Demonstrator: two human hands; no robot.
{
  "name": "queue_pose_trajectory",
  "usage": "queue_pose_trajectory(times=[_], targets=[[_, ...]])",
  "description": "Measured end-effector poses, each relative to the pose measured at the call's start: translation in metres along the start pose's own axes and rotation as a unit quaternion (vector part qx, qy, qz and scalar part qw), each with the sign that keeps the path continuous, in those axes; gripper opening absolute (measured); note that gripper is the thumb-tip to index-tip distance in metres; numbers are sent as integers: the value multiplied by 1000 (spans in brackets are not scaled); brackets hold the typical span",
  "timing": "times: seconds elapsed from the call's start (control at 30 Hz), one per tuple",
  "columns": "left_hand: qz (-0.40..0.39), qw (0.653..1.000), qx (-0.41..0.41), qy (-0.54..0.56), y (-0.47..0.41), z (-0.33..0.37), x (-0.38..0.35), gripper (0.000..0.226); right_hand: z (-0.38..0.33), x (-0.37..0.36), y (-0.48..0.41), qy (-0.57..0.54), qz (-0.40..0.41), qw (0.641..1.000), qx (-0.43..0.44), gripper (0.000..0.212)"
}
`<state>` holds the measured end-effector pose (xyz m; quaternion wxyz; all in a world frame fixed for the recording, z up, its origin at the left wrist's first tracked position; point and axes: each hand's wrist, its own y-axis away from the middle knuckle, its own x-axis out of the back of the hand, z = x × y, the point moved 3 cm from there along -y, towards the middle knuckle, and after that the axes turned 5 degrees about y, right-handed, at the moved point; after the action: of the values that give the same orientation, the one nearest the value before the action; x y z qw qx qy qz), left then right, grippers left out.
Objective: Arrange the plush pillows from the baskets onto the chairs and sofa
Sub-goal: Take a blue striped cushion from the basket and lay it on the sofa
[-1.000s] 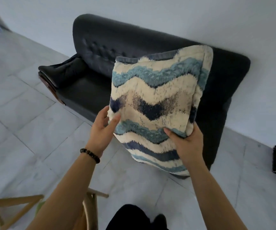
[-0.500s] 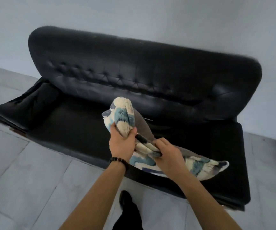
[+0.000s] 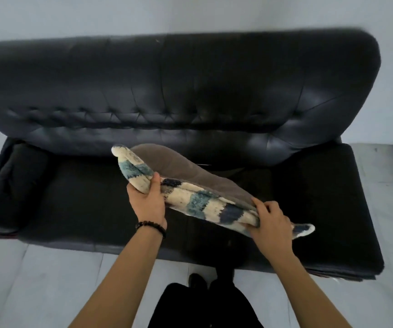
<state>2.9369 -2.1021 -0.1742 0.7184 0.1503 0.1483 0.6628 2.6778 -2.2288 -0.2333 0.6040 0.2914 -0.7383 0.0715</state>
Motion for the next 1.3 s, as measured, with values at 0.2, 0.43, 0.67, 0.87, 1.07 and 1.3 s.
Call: queue_pose_trajectory(times=[0.2,0.43,0.67,0.87,1.07,1.3], targets=[[2,994,97,-54,-82,-25,-14,46,-31,-3,-84,42,60,996,59,76],[-105,975,145,-133,-212,-106,-61,65,-40,-87,-206,109,24,993,34,70],[-263,859,-139,-417,-308,-197,-103,61,-26,-202,-288,19,-44,998,-45,53],[-324,641,-478,-506,-368,-211,-160,36,-36,-223,-331,43,209,976,42,38],[-343,535,-441,-634,-401,-239,-182,59,-25,-242,-381,146,37,988,43,54],[-268,582,-506,-578,-392,-221,-169,44,-22,-214,-355,206,137,966,75,38]])
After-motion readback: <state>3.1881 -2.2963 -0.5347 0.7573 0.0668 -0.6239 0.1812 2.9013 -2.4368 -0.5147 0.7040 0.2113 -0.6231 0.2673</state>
